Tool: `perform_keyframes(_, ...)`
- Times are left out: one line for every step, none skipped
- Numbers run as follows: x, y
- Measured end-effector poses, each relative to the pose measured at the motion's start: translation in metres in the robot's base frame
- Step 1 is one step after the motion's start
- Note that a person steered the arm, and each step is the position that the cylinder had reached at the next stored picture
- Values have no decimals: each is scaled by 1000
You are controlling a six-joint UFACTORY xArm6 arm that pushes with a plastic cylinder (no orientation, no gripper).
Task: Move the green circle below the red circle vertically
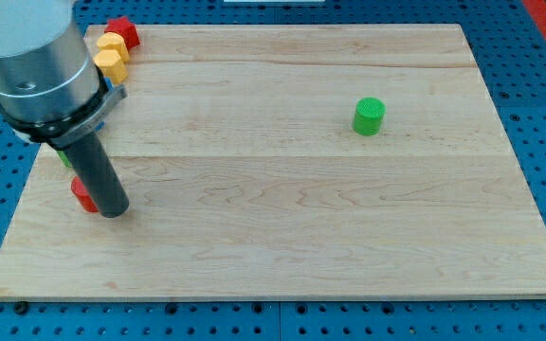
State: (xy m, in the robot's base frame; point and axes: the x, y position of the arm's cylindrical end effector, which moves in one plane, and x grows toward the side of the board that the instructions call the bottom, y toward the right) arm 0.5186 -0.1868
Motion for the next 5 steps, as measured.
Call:
perform_keyframes(-4,-22)
perform_keyframes(-5,-34)
perform_keyframes(-5,-21)
perform_keyframes(-23,55)
perform_keyframes(-67,119)
